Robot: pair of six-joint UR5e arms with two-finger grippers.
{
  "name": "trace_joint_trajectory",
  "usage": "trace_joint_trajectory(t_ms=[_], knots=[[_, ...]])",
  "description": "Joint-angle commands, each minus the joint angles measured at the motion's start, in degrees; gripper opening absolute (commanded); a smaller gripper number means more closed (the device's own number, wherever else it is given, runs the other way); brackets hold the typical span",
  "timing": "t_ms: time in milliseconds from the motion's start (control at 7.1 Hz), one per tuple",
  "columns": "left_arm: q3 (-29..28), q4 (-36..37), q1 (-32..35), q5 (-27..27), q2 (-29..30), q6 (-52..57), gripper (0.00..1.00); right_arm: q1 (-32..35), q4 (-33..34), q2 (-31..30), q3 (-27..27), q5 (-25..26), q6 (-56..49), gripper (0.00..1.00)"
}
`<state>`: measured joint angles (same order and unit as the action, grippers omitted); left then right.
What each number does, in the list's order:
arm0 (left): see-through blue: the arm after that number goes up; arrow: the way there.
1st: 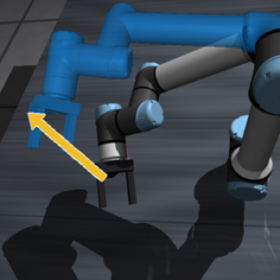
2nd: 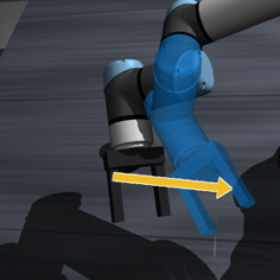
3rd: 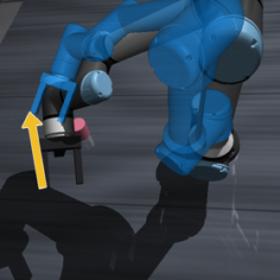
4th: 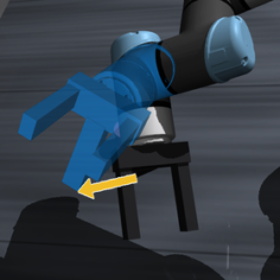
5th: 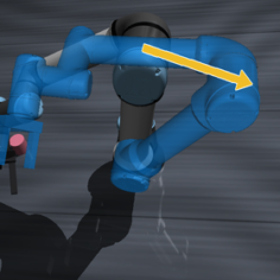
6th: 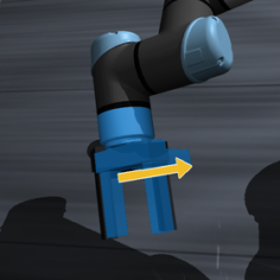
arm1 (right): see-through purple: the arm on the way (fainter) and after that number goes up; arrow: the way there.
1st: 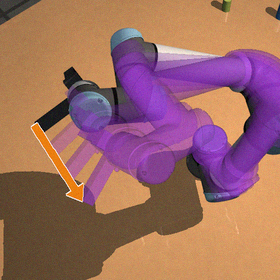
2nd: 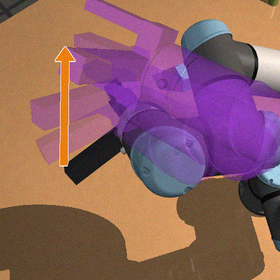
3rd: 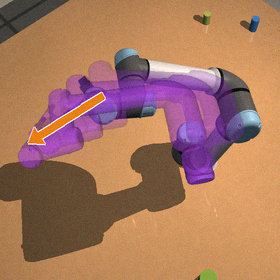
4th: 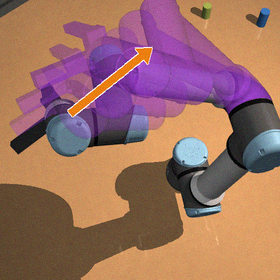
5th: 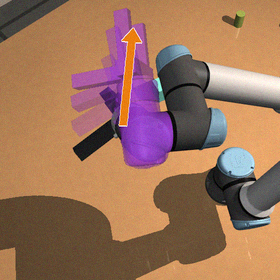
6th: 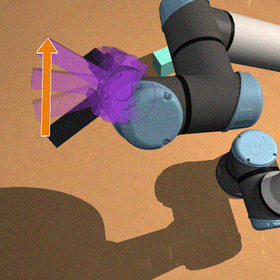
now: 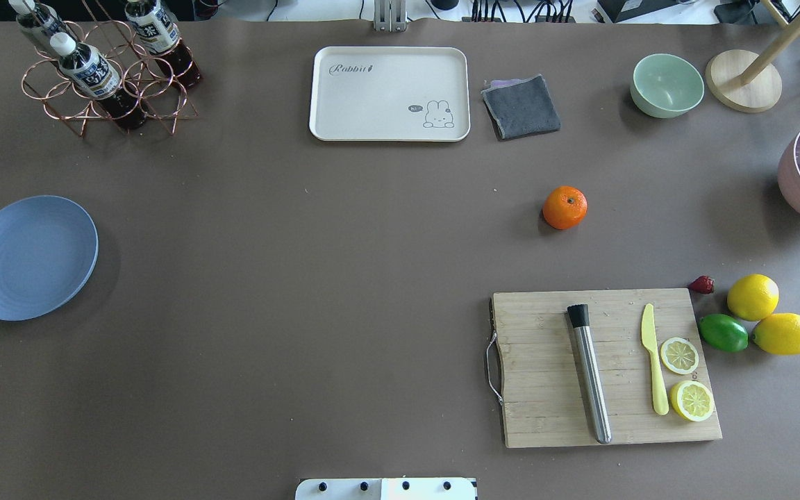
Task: Pick orange to plate
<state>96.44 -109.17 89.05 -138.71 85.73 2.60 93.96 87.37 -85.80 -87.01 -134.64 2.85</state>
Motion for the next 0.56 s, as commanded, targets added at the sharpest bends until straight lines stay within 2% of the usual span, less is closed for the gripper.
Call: trace_joint_trajectory(t_ms=[0,282,423], knots=[[-0.11,-0.17,-0.02,-0.07,0.05,0.03,0.98,0.00,-0.71,0.11,0.00,-0.01,-0.12,1.00],[-1.42,-0.08,-0.28,-0.07,0.83,-1.62,0.98,-1.05,-2.21,0.45,-0.09,0.08,0.05,1.00],[-1.60,-0.17,-2.02,-0.07,2.32,-6.94,0.98,-2.97,-3.08,1.50,-0.18,0.17,2.58,1.00]])
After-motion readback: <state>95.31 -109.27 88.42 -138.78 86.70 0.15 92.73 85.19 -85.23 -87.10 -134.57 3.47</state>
